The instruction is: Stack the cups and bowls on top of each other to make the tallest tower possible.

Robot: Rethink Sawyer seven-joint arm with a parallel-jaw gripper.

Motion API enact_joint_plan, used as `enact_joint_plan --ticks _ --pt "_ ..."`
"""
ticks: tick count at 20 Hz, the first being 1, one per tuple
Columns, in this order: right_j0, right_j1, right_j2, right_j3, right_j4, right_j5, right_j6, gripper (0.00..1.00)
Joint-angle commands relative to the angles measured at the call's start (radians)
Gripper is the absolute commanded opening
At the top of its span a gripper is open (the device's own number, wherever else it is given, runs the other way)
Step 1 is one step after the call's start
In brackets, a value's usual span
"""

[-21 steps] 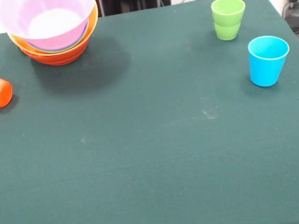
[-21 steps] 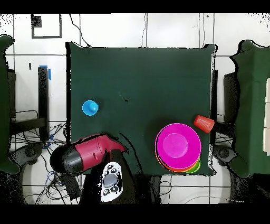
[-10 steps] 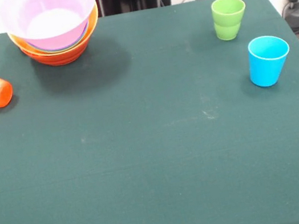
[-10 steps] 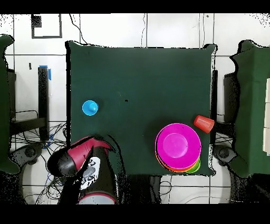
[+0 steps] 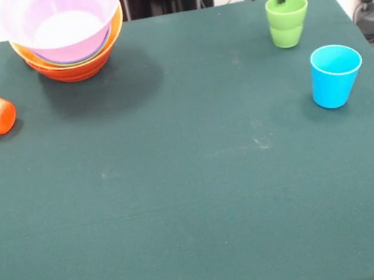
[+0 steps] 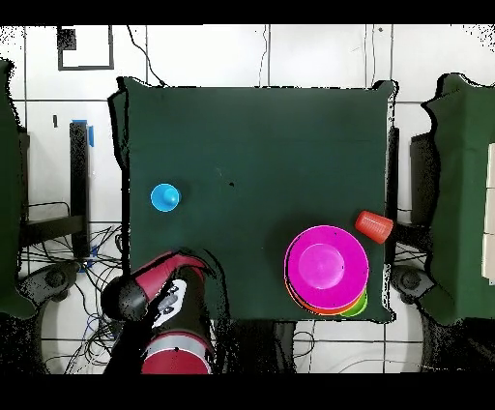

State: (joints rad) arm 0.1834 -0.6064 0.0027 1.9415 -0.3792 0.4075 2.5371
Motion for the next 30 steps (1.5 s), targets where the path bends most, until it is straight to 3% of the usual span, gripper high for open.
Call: enact_joint_plan --ticks 1,13,14,30 --pt "0.007 0.081 -0.011 -0.076 -0.072 -0.122 0.035 1.0" --pt "0.007 0.082 -0.024 -0.073 -0.045 -0.146 0.021 1.0" --pt "0.008 0.082 -0.028 -0.074 -0.041 -0.146 0.022 0.0" --pt "0.021 0.066 -0.032 -0.079 -0.013 -0.102 0.03 0.0"
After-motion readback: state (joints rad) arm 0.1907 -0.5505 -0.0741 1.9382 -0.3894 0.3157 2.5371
